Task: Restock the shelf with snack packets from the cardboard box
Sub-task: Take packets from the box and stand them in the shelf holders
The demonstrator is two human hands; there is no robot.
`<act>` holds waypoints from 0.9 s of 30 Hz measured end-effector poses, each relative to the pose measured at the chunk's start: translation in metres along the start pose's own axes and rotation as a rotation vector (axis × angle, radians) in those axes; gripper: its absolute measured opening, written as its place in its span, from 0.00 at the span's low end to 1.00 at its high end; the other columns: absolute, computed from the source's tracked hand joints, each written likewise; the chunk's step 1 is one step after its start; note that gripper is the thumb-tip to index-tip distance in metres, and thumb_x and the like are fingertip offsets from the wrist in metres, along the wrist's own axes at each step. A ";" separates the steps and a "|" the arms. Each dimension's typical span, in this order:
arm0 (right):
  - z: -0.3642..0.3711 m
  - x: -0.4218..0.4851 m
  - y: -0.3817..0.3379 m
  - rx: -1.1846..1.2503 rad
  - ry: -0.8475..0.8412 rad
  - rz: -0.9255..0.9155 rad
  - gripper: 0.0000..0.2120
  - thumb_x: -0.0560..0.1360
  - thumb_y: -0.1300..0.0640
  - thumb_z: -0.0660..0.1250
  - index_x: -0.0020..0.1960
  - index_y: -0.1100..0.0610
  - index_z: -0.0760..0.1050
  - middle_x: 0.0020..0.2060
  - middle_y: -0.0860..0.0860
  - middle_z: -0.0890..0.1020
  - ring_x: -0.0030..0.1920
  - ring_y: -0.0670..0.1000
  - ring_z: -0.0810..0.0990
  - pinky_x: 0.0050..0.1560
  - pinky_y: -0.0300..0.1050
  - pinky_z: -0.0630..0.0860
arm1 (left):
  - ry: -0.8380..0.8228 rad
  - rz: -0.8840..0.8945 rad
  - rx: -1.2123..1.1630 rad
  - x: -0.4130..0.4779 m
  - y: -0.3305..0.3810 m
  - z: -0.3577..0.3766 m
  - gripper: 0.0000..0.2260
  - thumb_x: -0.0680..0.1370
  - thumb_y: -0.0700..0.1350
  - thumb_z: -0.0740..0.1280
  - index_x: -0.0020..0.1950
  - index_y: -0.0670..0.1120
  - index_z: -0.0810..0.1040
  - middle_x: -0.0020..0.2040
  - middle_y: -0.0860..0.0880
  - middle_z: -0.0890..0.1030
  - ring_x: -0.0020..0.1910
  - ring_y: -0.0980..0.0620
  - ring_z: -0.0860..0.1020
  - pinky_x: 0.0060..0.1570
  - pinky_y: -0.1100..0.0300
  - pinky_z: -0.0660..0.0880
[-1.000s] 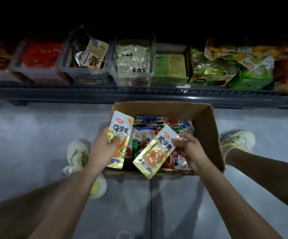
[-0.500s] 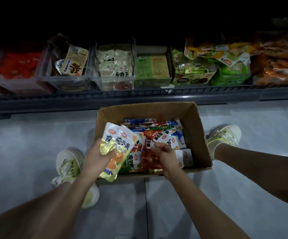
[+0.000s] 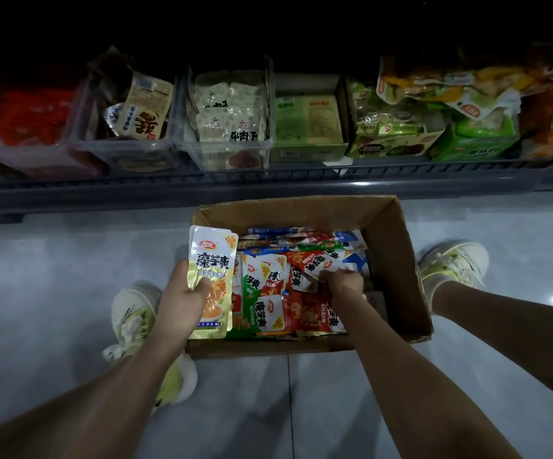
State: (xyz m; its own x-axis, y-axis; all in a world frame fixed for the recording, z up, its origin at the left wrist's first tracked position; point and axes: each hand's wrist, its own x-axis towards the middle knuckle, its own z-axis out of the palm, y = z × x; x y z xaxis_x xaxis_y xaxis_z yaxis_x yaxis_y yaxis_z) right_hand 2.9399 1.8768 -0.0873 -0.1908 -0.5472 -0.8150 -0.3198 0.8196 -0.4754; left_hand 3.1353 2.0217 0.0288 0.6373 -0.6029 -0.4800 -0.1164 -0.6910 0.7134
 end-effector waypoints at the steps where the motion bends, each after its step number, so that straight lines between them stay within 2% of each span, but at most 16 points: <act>1: 0.000 -0.001 0.000 -0.021 0.017 -0.008 0.08 0.74 0.60 0.70 0.40 0.57 0.72 0.48 0.57 0.82 0.50 0.56 0.80 0.55 0.53 0.78 | 0.001 -0.003 0.005 0.000 0.002 -0.001 0.12 0.81 0.38 0.60 0.63 0.47 0.70 0.53 0.48 0.79 0.50 0.45 0.78 0.53 0.48 0.75; 3: -0.005 -0.010 0.000 0.005 0.024 -0.029 0.05 0.73 0.61 0.70 0.45 0.57 0.74 0.48 0.57 0.82 0.48 0.56 0.81 0.53 0.54 0.79 | 0.000 0.000 -0.004 -0.003 0.008 -0.004 0.12 0.80 0.37 0.59 0.62 0.48 0.69 0.52 0.49 0.78 0.48 0.45 0.78 0.51 0.47 0.75; 6: -0.020 -0.034 -0.003 0.151 -0.053 -0.067 0.12 0.73 0.68 0.65 0.56 0.61 0.73 0.47 0.58 0.81 0.44 0.54 0.80 0.40 0.46 0.77 | -0.002 0.013 -0.036 -0.014 0.020 -0.010 0.11 0.80 0.37 0.59 0.59 0.50 0.68 0.47 0.53 0.77 0.45 0.48 0.78 0.50 0.47 0.76; 9: -0.045 -0.071 -0.011 0.338 -0.167 -0.130 0.12 0.72 0.76 0.60 0.48 0.61 0.72 0.41 0.57 0.78 0.42 0.56 0.79 0.40 0.49 0.77 | 0.003 0.040 -0.048 -0.032 0.031 -0.015 0.10 0.80 0.37 0.60 0.58 0.49 0.68 0.49 0.50 0.78 0.46 0.47 0.79 0.51 0.46 0.77; 11: -0.066 -0.100 -0.023 0.377 -0.220 -0.209 0.13 0.73 0.76 0.59 0.45 0.59 0.70 0.39 0.57 0.78 0.39 0.55 0.78 0.37 0.48 0.77 | 0.008 0.061 -0.071 -0.047 0.040 -0.018 0.09 0.80 0.37 0.60 0.58 0.48 0.69 0.51 0.46 0.79 0.47 0.45 0.79 0.50 0.46 0.77; 13: -0.086 -0.122 -0.036 0.378 -0.279 -0.264 0.13 0.73 0.75 0.58 0.47 0.59 0.70 0.43 0.58 0.78 0.40 0.55 0.78 0.34 0.46 0.76 | 0.010 0.093 -0.095 -0.062 0.052 -0.022 0.08 0.81 0.37 0.60 0.58 0.47 0.69 0.51 0.47 0.78 0.45 0.49 0.79 0.43 0.53 0.77; 16: -0.113 -0.154 -0.058 0.374 -0.356 -0.322 0.12 0.73 0.73 0.59 0.52 0.62 0.72 0.43 0.59 0.78 0.36 0.54 0.77 0.28 0.44 0.74 | 0.029 0.170 -0.098 -0.081 0.075 -0.031 0.09 0.81 0.38 0.60 0.59 0.48 0.68 0.51 0.49 0.77 0.42 0.54 0.76 0.35 0.62 0.70; 18: -0.127 -0.174 -0.075 0.359 -0.424 -0.375 0.14 0.72 0.72 0.58 0.55 0.62 0.72 0.44 0.60 0.78 0.35 0.54 0.77 0.26 0.43 0.72 | 0.037 0.209 -0.084 -0.090 0.093 -0.040 0.12 0.80 0.38 0.60 0.63 0.48 0.68 0.54 0.49 0.77 0.45 0.51 0.77 0.36 0.61 0.71; 21: -0.147 -0.207 -0.103 0.306 -0.517 -0.463 0.12 0.71 0.72 0.57 0.51 0.62 0.72 0.38 0.58 0.80 0.32 0.51 0.78 0.24 0.39 0.70 | 0.030 0.242 -0.086 -0.101 0.123 -0.056 0.13 0.80 0.37 0.60 0.63 0.49 0.68 0.54 0.47 0.78 0.47 0.48 0.78 0.43 0.53 0.76; 23: -0.161 -0.227 -0.122 0.282 -0.593 -0.524 0.12 0.69 0.70 0.61 0.51 0.64 0.72 0.38 0.57 0.81 0.33 0.52 0.79 0.29 0.41 0.72 | 0.023 0.277 -0.074 -0.108 0.146 -0.066 0.15 0.80 0.37 0.61 0.66 0.47 0.68 0.54 0.48 0.78 0.48 0.48 0.78 0.42 0.54 0.75; 25: -0.174 -0.244 -0.142 0.317 -0.660 -0.567 0.13 0.68 0.69 0.62 0.52 0.64 0.71 0.39 0.59 0.82 0.35 0.53 0.81 0.34 0.45 0.75 | 0.016 0.332 -0.078 -0.114 0.168 -0.074 0.16 0.80 0.37 0.62 0.67 0.47 0.68 0.55 0.48 0.78 0.50 0.48 0.78 0.46 0.51 0.75; 27: -0.187 -0.262 -0.163 0.374 -0.710 -0.613 0.09 0.72 0.72 0.57 0.50 0.63 0.70 0.36 0.58 0.83 0.33 0.52 0.82 0.30 0.42 0.78 | 0.021 0.378 -0.106 -0.120 0.192 -0.082 0.16 0.80 0.36 0.62 0.66 0.48 0.68 0.55 0.48 0.78 0.49 0.46 0.79 0.48 0.48 0.76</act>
State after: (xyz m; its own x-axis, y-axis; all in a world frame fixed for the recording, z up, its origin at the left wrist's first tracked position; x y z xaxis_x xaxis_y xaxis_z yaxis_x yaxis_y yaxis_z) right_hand 2.8687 1.8549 0.2659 0.5445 -0.7640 -0.3463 0.1570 0.4984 -0.8526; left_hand 3.0989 1.9940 0.2647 0.5799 -0.7981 -0.1635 -0.2673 -0.3760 0.8872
